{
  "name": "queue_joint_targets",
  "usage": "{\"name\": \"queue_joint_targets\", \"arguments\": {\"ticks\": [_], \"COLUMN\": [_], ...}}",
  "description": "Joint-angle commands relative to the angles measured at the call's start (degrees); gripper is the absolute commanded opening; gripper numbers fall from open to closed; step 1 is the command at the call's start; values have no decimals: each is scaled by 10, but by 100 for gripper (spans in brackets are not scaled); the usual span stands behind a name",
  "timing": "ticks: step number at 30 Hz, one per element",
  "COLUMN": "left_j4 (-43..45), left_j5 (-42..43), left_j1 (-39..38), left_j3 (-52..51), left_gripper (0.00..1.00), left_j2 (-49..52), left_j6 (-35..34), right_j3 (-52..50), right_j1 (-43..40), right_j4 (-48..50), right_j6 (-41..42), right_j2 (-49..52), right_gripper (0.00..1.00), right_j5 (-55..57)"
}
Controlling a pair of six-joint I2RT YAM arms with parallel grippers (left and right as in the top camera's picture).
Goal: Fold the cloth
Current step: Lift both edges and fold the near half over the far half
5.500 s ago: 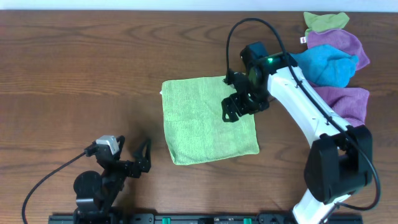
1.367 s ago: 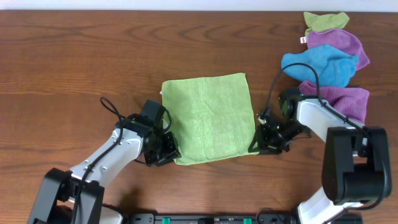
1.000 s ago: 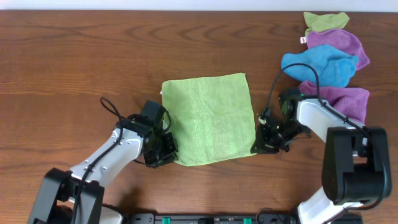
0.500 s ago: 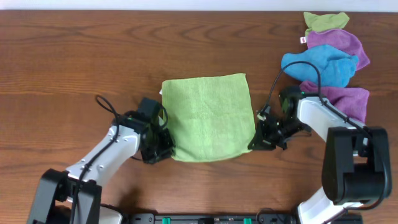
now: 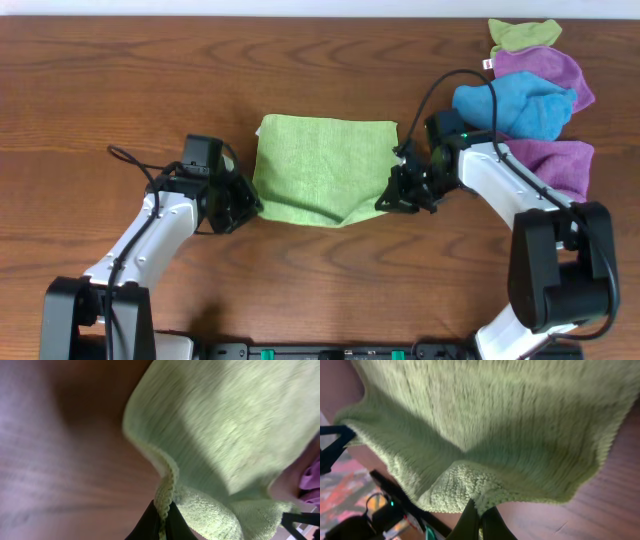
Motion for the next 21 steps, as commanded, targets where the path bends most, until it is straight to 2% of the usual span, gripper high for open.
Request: {"name": "queue_joint_targets", "arguments": {"ticks": [1,9,14,21], "left_j4": [34,172,178,164], "left_j5": [3,2,6,7], "left_j1": [2,5,6,6], "left_j3": [10,14,54,164], "left_gripper": [6,6,6,6], "left_j2": [0,16,75,167], "left_j6": [-3,-3,14,53], "right_j3": [27,77,82,82], "right_j1": [-9,-13,-15,-17], "right_j4": [12,44,83,135], "right_j6": [30,49,66,81], "right_j2": [-7,-6,-6,-2], "right_gripper": [2,2,2,2], "right_j5": [17,87,108,141]}}
